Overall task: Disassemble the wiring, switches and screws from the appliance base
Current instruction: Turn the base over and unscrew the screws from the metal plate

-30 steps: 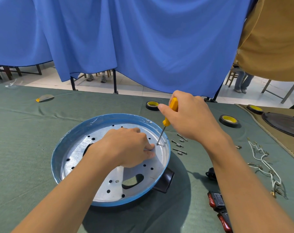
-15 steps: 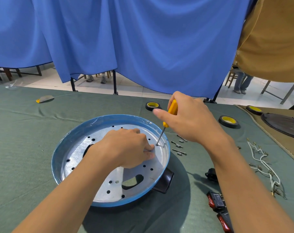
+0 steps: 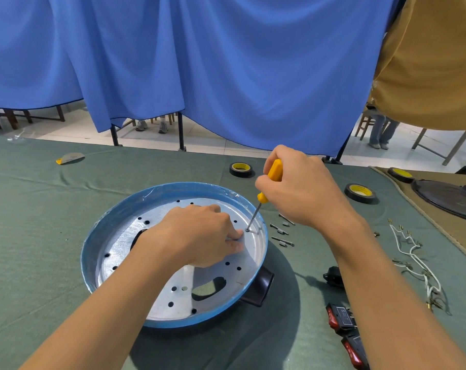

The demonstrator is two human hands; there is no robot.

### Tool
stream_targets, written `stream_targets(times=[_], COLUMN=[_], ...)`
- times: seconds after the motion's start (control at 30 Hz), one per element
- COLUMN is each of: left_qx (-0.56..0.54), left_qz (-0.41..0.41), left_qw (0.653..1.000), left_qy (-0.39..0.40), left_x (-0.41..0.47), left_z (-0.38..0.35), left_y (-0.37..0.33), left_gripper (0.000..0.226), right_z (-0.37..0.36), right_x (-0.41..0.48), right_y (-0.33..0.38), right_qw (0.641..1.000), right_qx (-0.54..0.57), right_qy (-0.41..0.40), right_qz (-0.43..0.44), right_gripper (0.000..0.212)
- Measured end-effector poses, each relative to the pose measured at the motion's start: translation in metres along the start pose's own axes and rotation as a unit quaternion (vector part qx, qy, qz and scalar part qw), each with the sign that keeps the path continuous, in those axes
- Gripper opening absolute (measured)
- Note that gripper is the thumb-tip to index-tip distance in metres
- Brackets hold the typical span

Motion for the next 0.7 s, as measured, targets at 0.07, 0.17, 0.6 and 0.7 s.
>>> stream_targets(times=[0.07,0.17,0.6,0.7], left_qx=[-0.001,-0.001,0.001,-0.003], left_qz=[0.0,0.001,0.003,0.005], left_qw=[1.0,1.0,1.0,1.0], left_qy=[-0.002,-0.003,-0.004,-0.003], left_x=[0.0004,-0.0001,-0.0009,-0.0007], left_z=[0.0002,0.0007,0.0015,0.001], left_y=[-0.0003,-0.0005,-0.0013,-0.0006], left_gripper=[0.045,0.045,0.046,0.043], right_z=[0.0004,-0.0011,-0.0013,-0.0011], right_x=[-0.0003,-0.0021,-0.0013,-0.0009], right_y=[0.0003,0.002,-0.001,-0.0022], right_qw=[1.0,1.0,1.0,0.999], right_qx=[0.001,-0.024,-0.017,-0.015], right_qy=[0.004,-0.019,-0.016,-0.018], right_qz=[0.0,-0.005,-0.016,-0.024], right_gripper=[0.017,0.038,0.023,0.024])
Point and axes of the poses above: each hand's wrist, its own x-axis towards the middle knuckle, its own z-axis out of the back of the hand, y = z × x, the point moved 4 cm from there along x, towards the middle knuckle, and after that the axes turned 2 degrees about y, right-handed, at the moved point
